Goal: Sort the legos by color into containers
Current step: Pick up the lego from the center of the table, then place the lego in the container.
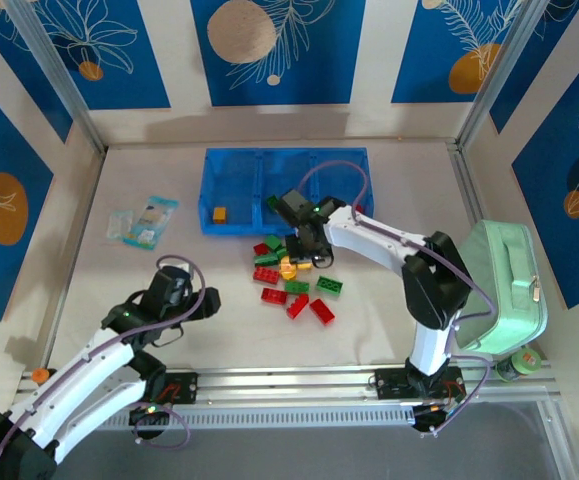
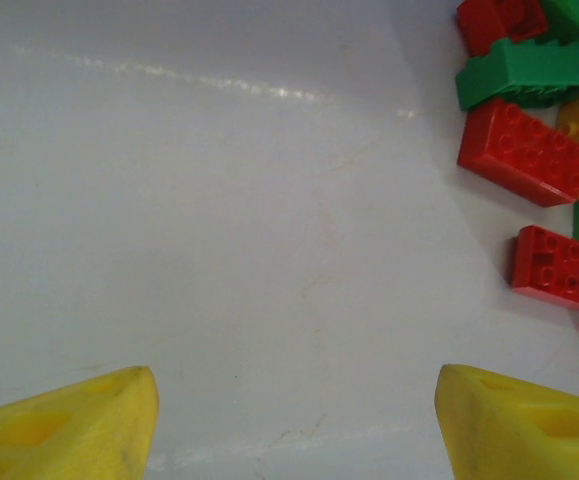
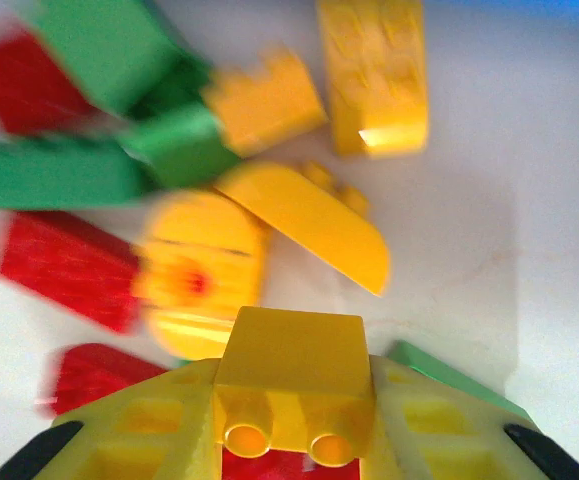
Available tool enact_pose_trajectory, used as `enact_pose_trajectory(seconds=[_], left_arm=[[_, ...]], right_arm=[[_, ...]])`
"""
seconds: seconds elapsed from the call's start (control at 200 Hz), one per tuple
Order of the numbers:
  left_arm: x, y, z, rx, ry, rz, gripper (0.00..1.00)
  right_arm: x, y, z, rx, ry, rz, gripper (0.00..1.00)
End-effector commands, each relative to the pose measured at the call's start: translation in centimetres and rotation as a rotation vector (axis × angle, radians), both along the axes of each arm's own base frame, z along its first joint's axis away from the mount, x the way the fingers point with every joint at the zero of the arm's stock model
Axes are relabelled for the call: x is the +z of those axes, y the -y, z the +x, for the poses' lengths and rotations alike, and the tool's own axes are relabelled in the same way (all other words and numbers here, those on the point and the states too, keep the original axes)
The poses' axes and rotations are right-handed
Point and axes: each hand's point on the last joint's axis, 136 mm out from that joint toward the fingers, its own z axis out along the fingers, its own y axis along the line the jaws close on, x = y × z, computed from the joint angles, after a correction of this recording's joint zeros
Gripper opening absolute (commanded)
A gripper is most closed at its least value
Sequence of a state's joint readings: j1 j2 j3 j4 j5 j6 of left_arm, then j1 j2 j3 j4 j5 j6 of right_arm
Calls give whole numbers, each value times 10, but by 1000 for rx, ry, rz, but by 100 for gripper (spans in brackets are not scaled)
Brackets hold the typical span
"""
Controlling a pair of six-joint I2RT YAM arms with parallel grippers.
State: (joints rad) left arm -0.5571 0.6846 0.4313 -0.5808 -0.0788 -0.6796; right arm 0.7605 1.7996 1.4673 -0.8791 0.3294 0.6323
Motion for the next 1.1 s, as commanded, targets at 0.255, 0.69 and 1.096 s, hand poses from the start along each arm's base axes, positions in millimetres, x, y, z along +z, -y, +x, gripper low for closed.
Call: enact_pose_trajectory(seconds=[0.255, 0.69, 1.096], left_arm=[[-17, 9, -15, -52, -31, 38, 73], [-17, 21, -25, -96, -10, 44, 73], [-7, 32, -19, -124, 14, 61, 73]], right_arm=[[86, -85, 69, 122, 178, 123, 33], [55, -160, 132, 192, 210, 245, 34], [92, -162, 139, 173, 327, 255, 81]])
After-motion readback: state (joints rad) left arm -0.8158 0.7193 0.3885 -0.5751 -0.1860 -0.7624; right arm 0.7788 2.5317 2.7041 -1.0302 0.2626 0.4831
